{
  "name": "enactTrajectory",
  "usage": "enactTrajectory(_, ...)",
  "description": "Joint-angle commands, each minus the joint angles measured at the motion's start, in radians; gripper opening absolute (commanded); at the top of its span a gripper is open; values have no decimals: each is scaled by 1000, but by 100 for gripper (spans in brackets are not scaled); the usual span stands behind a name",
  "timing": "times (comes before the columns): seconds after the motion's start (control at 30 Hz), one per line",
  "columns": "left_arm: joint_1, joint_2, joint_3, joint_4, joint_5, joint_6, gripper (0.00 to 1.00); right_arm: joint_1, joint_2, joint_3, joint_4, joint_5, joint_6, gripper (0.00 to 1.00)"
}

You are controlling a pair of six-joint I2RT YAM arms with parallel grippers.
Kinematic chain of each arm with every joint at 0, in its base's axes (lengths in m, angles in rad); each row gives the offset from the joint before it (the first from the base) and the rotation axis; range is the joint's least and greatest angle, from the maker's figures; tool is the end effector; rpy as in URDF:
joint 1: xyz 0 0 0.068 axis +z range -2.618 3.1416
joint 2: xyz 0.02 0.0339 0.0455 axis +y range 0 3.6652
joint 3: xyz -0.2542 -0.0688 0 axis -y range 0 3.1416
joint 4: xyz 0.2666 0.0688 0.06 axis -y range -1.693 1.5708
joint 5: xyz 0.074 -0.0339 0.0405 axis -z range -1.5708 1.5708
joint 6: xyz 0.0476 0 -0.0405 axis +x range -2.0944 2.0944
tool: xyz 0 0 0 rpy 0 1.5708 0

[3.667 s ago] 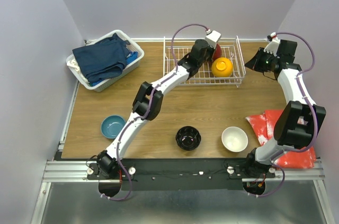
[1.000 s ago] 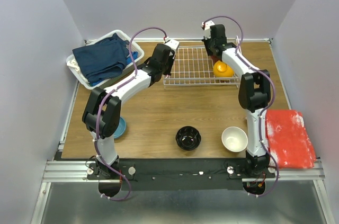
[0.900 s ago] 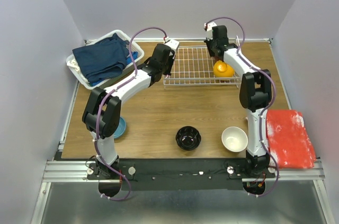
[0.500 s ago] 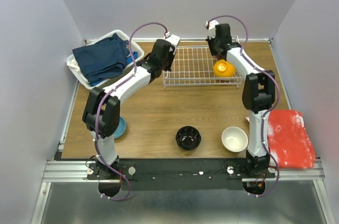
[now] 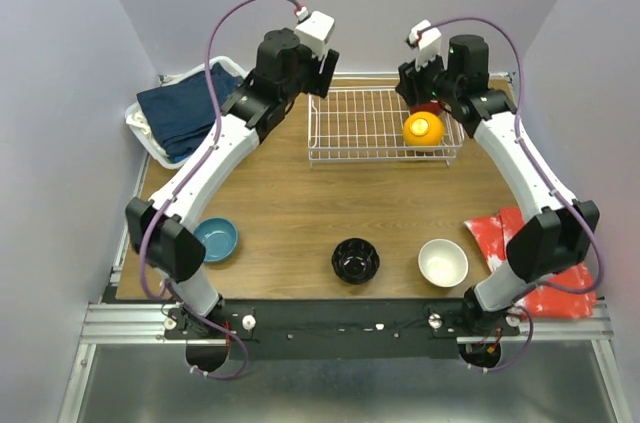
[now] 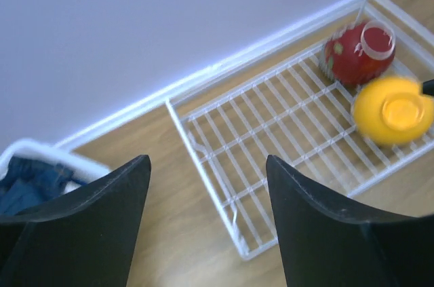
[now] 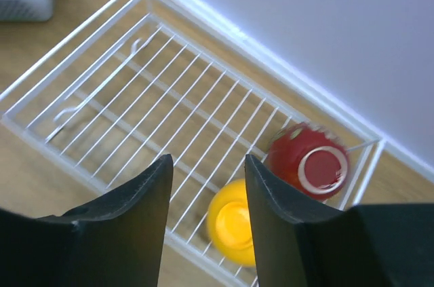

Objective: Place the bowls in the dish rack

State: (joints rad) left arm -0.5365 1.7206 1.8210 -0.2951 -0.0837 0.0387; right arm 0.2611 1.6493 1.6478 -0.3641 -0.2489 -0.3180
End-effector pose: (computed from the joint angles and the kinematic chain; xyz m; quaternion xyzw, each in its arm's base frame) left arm 0.3771 -0.2196 0.4278 0.1934 0.7476 -0.1250 0.6229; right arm 0.4016 0.1194 0.3836 -0.3008 0.7634 0.0862 0.5651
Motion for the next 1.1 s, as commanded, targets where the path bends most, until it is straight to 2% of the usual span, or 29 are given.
enactTrajectory(0.0, 17, -194, -228, -124, -47, 98, 80, 6, -139, -188, -140, -148, -70, 58)
enactTrajectory(0.1, 32, -342, -392, -150, -85, 145, 86, 7, -218, -300, -159, -179, -90, 61)
enactTrajectory(0.2, 88, -481, -501, -234, -65, 187, 89, 7, -285, -350, -200, -235, -121, 64)
enactTrajectory(0.33, 170, -602, -545, -456, -54, 277, 94, 9, -301, -398, -260, -312, -167, 66)
enactTrajectory(0.47, 245, -684, -565, -639, -33, 352, 99, 18, -250, -390, -302, -412, -239, 67)
enactTrajectory(0.63, 296, -772, -698, -840, -18, 478, 95, 76, -166, -327, -210, -409, -144, 68)
enactTrajectory(0.73, 345, -848, -779, -817, -40, 492, 95, 174, -138, -264, -194, -385, -182, 69)
enactTrajectory(0.87, 469, -840, -741, -744, -13, 413, 95, 415, -85, -200, -246, -311, -414, 68)
enactTrajectory(0.93, 558, -767, -657, -736, 10, 321, 95, 466, -31, -169, -249, -274, -461, 67)
enactTrajectory(1.07, 599, -659, -499, -760, 82, 188, 93, 582, 93, -41, -259, -270, -460, 65)
